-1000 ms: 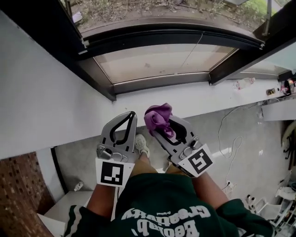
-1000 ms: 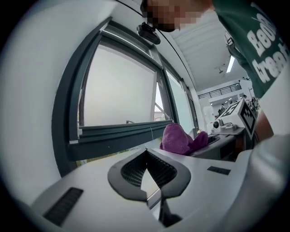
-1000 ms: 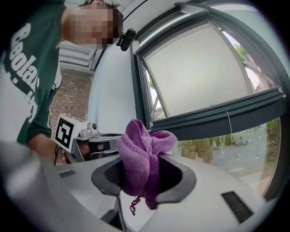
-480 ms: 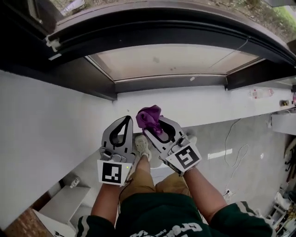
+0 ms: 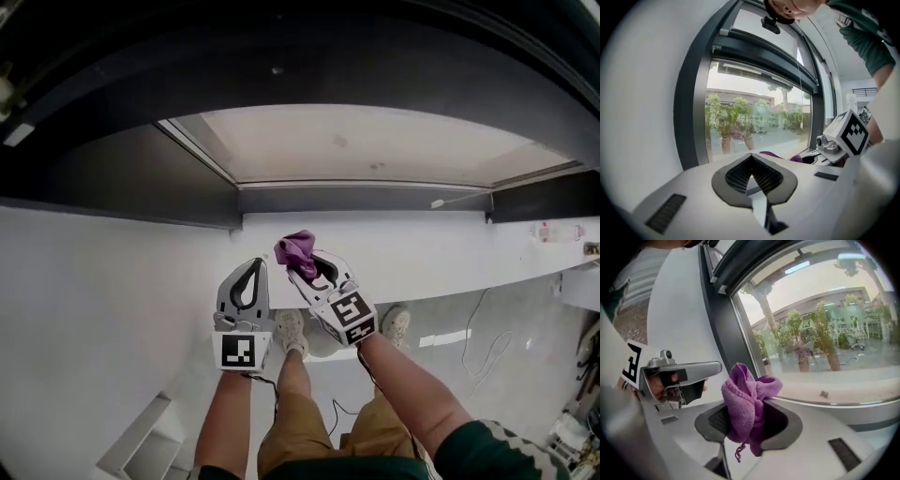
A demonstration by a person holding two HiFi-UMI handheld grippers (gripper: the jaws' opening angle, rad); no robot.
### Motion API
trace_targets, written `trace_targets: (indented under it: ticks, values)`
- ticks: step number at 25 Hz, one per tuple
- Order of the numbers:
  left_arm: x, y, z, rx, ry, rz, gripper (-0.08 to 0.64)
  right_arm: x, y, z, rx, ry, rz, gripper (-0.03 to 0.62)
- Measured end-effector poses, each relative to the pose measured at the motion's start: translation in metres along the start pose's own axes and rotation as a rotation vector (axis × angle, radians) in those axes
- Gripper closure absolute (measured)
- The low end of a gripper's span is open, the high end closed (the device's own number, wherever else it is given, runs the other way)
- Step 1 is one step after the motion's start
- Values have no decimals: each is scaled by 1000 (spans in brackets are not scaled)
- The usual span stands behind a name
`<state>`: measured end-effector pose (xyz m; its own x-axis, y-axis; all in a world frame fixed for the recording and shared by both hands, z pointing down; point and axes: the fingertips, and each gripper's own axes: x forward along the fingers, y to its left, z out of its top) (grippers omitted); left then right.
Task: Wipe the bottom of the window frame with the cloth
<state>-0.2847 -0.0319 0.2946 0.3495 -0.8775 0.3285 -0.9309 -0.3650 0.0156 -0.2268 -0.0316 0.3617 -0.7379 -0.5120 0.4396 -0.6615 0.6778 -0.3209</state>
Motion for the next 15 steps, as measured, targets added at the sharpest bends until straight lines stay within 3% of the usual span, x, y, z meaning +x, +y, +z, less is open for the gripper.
trace_targets:
  ticks: [5,15]
  values:
    - [19,17,-53,-31,36,8,555,58,-24,-49,-4,67,-18,423]
    - [52,51,-95,-84,56,36,555,162,-23,-89,-22,165,12,423]
